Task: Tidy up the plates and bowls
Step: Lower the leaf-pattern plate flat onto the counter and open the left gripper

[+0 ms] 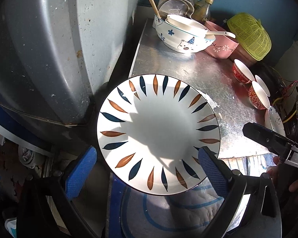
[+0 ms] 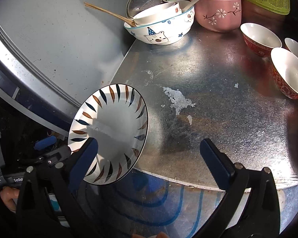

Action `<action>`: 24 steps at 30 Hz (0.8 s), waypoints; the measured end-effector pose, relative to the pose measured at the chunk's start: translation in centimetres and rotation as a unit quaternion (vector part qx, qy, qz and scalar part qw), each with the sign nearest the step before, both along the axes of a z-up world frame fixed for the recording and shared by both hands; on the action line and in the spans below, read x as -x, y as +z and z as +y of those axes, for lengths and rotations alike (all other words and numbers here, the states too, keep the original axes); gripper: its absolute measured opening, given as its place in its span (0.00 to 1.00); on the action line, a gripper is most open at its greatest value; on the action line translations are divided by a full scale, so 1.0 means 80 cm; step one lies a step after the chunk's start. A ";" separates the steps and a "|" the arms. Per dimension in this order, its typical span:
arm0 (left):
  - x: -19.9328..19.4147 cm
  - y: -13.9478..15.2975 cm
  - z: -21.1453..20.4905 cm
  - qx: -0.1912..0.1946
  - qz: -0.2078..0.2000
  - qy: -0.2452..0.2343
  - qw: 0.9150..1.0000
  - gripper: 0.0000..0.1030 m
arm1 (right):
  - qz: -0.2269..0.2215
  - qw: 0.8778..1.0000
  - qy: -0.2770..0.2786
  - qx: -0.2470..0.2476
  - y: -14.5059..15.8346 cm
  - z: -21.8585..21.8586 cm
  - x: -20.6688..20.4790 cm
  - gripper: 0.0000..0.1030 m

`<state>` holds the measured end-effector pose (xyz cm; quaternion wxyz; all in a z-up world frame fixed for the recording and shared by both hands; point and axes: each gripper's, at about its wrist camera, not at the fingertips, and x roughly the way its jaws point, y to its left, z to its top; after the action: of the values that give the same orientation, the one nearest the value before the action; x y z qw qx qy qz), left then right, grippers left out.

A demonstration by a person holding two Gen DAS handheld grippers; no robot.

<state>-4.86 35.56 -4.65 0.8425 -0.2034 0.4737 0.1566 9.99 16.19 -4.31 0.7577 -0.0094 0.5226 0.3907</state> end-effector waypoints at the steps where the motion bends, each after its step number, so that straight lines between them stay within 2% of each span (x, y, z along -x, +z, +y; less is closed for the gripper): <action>1: -0.001 0.002 -0.005 0.000 -0.001 0.000 1.000 1.00 | -0.001 1.000 -0.001 -0.002 0.003 -0.007 0.001 1.00; 10: -0.020 0.019 -0.054 -0.010 -0.011 -0.018 1.000 1.00 | -0.006 1.000 -0.021 -0.012 0.017 -0.064 0.001 1.00; 24: -0.055 0.034 -0.138 -0.016 -0.020 -0.065 0.998 1.00 | -0.007 0.996 -0.086 -0.015 0.026 -0.172 -0.009 1.00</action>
<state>-0.46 24.48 -1.97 0.8632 -0.1616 0.4666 0.1049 10.72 2.41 -2.20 0.7925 0.0444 0.5098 0.3317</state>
